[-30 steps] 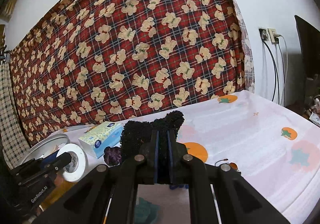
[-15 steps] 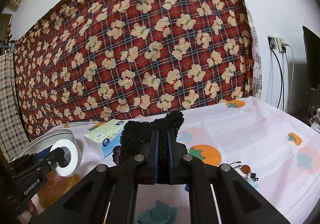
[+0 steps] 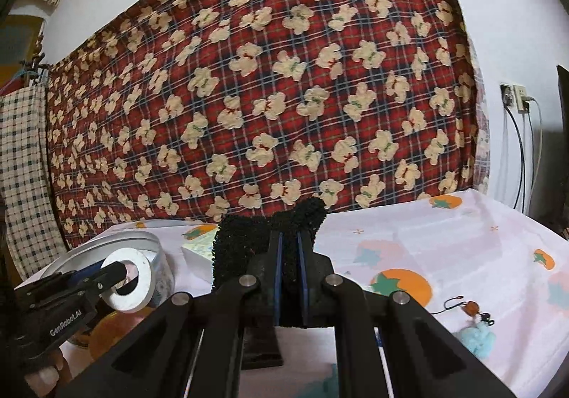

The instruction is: Organize soft objects

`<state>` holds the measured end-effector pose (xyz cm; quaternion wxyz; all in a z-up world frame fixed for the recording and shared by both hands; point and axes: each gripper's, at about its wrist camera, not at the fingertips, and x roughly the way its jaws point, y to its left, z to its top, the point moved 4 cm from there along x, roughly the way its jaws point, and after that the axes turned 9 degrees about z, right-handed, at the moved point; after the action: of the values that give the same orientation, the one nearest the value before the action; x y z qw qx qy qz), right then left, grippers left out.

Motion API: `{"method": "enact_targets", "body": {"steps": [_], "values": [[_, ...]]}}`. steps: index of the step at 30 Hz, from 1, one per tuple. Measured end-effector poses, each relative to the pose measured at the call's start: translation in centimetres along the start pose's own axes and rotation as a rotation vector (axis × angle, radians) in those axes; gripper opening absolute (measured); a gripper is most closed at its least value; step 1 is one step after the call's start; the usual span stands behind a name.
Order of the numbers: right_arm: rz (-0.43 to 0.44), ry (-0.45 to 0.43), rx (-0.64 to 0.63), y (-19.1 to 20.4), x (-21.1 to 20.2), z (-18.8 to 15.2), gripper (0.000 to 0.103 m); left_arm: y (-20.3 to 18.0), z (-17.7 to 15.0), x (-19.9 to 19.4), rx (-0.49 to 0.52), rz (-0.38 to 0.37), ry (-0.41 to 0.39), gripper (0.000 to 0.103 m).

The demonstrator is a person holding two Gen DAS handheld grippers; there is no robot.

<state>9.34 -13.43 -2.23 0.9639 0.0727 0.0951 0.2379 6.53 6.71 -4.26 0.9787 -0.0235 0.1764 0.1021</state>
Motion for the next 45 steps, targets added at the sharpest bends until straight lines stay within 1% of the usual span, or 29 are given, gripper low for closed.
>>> {"method": "enact_targets", "body": {"steps": [5,15,25,45], "values": [[0.025,0.014,-0.006,1.5,0.6,-0.3,0.009,1.5,0.0,0.1,-0.024,0.018,0.007,0.018],[0.040,0.025,-0.021,3.3,1.4,-0.5,0.009,3.4,-0.2,0.2,-0.057,0.044,0.019,0.018],[0.066,0.028,-0.059,5.3,1.9,-0.7,0.009,4.2,-0.2,0.2,-0.072,0.063,0.021,0.018],[0.093,0.031,-0.079,6.9,2.6,-0.8,0.009,5.6,-0.3,0.0,-0.090,0.076,0.021,0.018]]}}
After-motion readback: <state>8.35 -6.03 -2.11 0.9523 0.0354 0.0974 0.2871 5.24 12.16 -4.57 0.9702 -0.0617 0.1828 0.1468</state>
